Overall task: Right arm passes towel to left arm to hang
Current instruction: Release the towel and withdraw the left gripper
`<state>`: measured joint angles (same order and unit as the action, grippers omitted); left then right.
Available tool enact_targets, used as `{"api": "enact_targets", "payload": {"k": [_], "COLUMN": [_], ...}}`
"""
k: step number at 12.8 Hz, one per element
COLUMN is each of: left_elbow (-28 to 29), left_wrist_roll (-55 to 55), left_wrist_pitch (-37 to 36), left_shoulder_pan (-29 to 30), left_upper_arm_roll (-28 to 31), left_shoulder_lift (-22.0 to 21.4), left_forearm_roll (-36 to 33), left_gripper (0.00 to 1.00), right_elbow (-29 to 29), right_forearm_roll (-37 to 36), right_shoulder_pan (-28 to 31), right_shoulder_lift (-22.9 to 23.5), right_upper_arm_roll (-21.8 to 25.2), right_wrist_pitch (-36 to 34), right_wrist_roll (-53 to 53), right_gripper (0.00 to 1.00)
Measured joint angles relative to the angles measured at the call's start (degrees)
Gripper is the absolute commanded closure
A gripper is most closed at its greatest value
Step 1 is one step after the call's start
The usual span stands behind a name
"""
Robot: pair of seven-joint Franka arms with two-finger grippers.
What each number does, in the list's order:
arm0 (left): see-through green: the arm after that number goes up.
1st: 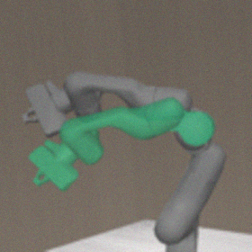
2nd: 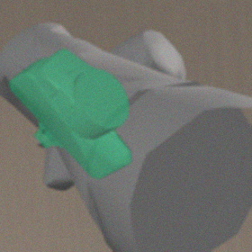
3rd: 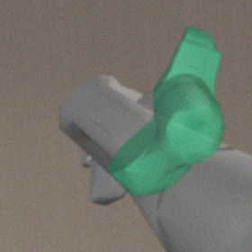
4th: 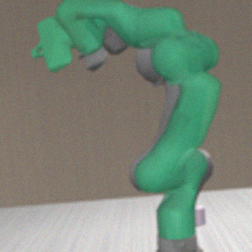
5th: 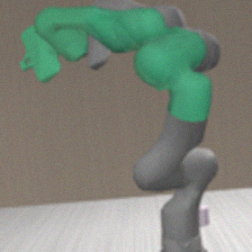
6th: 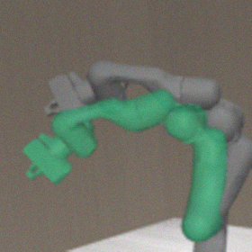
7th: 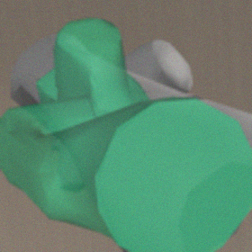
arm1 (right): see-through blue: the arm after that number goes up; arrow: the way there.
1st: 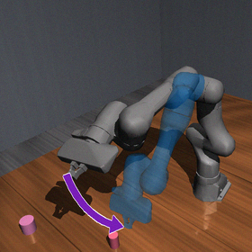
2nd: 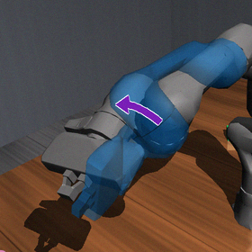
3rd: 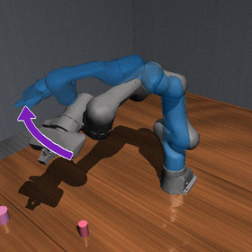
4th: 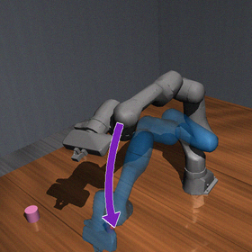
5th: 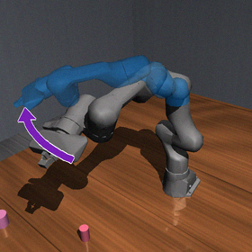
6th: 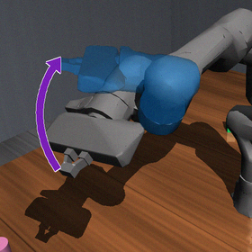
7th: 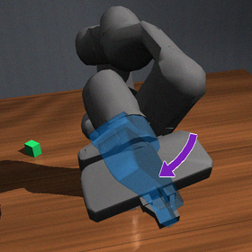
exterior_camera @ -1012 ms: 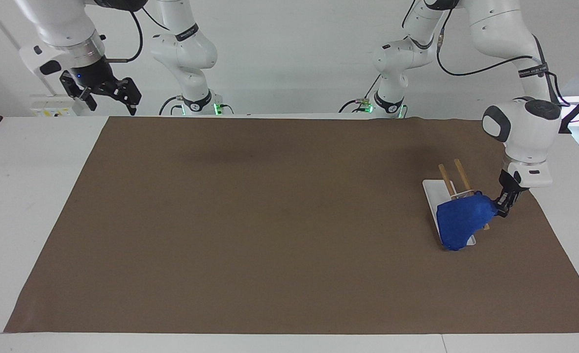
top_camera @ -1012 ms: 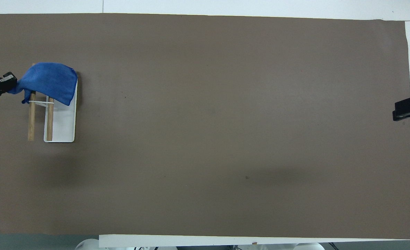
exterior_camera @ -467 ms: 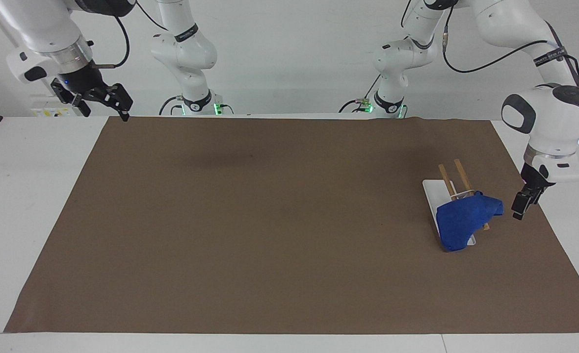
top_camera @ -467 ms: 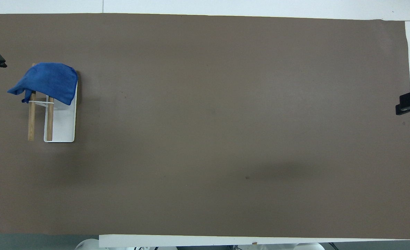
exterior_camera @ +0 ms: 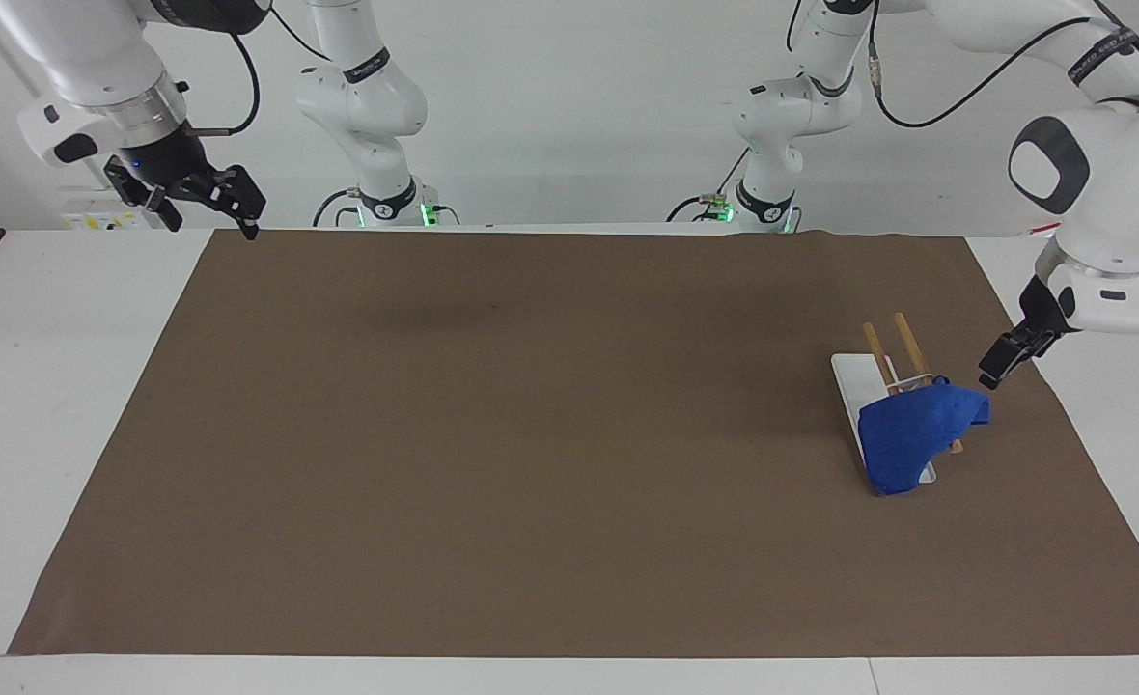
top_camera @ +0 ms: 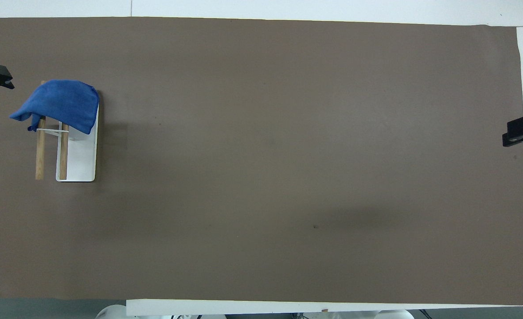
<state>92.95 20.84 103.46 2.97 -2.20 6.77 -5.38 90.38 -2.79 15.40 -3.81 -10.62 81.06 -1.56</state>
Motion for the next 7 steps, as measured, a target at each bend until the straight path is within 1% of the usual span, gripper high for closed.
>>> {"api": "enact_targets", "payload": {"k": [3, 4, 5, 7], "left_elbow": [-7.94, -10.25, -11.58, -12.28], "left_wrist_roll": [-6.31, -9.1, -12.99, -19.41], "left_wrist_pitch": [-14.37, -17.95, -20.3, -22.03], "left_shoulder_pan": [-3.94, -4.37, -4.36, -4.22], "left_upper_arm_roll": [-0.67, -0.9, -1.05, -0.99], "left_shoulder_lift": [-0.69, -0.71, -0.71, -0.71], "left_forearm_roll": [0.58, 1.07, 1.39, 1.69], "left_gripper": [0.0, 0.0, 0.0, 0.0], "right_elbow": [0.0, 0.0, -0.01, -0.02], "right_forearm_roll": [0.0, 0.0, 0.0, 0.0], "right_shoulder_pan": [0.0, 0.0, 0.0, 0.0], "right_shoulder_lift": [0.0, 0.0, 0.0, -0.01], "right_upper_arm_roll": [0.0, 0.0, 0.0, 0.0], "right_wrist_pitch": [-0.03, -0.23, -0.57, -0.91], "right_wrist_roll": [0.0, 0.0, 0.0, 0.0], "right_gripper": [0.0, 0.0, 0.0, 0.0]}}
